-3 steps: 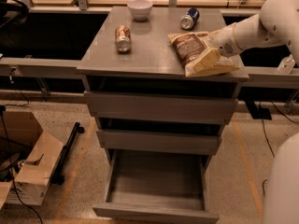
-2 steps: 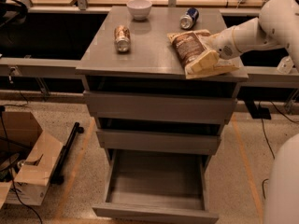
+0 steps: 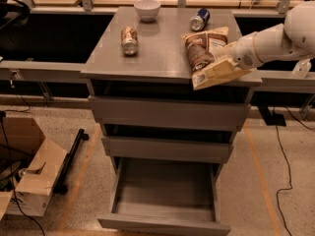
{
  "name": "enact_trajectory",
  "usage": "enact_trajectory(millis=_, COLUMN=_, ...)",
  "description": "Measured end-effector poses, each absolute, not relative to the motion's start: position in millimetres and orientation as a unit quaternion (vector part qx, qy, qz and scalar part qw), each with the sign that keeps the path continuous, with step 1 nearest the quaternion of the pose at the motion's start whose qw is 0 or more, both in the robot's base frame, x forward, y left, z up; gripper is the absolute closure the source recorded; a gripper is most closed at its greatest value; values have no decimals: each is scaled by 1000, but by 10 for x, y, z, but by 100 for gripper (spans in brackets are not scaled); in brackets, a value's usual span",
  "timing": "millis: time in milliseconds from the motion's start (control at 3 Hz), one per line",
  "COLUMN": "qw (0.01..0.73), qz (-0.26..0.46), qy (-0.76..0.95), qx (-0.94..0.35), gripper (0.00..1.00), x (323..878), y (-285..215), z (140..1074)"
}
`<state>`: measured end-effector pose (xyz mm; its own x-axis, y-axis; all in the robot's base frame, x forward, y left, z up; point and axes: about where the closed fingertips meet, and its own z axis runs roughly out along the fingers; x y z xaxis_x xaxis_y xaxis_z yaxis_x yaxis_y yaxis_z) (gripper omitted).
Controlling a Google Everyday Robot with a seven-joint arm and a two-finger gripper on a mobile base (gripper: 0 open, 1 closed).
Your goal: Place brown chip bag into bottom drawer
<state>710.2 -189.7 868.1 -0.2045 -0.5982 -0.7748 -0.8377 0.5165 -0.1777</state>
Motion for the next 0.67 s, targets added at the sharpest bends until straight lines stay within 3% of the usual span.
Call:
enact_trajectory(millis=333, qw=448, qz=142, qy=748, qx=-468, gripper=85, x=6748, y=-1892, z=8922)
enact_trajectory(millis=667, qw=468, qz=150, qy=738, qx=-463, gripper=100, x=6441, y=-1834, z=9078)
